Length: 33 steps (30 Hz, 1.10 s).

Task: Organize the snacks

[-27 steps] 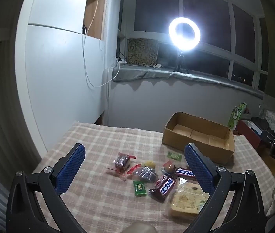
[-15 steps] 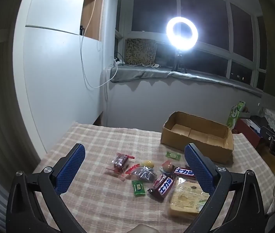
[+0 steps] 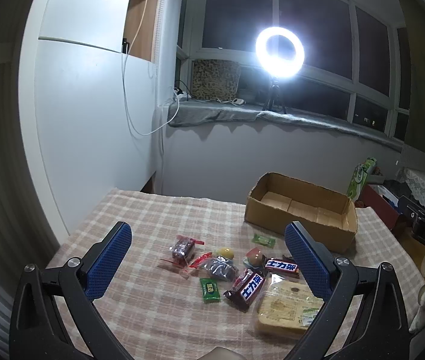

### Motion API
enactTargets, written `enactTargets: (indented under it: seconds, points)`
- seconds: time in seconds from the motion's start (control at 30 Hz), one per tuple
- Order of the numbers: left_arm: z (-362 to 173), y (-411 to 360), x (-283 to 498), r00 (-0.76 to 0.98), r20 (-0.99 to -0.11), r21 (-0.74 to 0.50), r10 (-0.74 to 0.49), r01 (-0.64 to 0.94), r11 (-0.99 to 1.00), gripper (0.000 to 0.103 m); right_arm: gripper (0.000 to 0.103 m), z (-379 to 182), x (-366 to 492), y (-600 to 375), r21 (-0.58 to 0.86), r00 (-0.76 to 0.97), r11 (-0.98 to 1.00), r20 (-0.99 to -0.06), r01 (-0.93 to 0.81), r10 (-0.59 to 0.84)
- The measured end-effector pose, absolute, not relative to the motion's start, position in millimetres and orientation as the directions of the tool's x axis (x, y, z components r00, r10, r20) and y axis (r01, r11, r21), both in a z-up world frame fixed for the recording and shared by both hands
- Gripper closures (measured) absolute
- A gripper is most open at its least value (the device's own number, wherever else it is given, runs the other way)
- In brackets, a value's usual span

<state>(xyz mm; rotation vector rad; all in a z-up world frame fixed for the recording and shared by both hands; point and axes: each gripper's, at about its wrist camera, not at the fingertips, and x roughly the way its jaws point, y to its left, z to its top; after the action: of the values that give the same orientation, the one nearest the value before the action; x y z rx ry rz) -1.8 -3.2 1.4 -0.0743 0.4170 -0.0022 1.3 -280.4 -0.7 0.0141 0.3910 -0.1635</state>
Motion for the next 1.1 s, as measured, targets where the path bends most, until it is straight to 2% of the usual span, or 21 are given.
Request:
enactTargets:
  seconds: [1.1]
  points:
    - [-0.4, -10.4, -2.6, 0.912, -0.408, -0.076, -0.033, 0.002, 0.997, 0.002, 0.0, -5.9, 1.6, -279.2, -0.021, 0.907, 0.988, -0.393, 0.155, -0.151]
